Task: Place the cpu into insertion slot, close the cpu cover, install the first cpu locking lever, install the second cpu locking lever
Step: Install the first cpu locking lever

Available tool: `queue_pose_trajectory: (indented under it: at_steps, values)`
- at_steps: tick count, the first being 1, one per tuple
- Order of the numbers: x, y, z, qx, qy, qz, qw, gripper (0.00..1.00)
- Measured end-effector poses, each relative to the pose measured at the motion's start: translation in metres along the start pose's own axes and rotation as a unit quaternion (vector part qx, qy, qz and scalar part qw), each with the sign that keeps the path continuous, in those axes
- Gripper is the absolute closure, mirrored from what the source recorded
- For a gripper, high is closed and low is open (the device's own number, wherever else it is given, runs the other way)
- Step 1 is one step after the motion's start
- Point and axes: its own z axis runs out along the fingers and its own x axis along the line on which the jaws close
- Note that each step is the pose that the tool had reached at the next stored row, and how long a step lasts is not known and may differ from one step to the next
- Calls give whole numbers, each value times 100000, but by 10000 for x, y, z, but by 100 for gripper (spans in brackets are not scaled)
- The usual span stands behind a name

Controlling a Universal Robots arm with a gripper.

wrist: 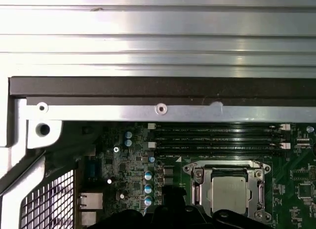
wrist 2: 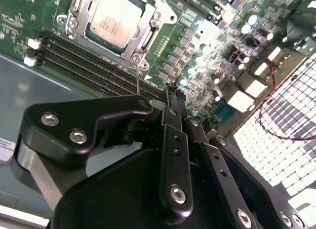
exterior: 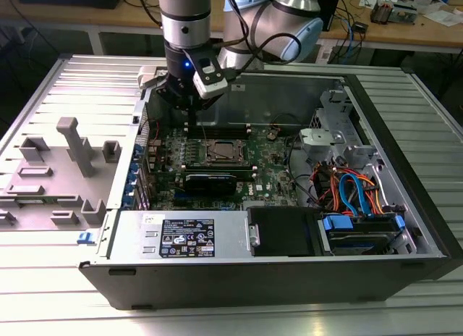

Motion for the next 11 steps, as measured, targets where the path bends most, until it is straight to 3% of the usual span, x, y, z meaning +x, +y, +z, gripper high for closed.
queue_pose_trajectory:
  at_steps: [4, 11]
  values:
    - [-12, 116, 20, 10, 4, -299, 100000, 89]
    - [-123, 123, 52, 377, -52, -384, 99999, 89]
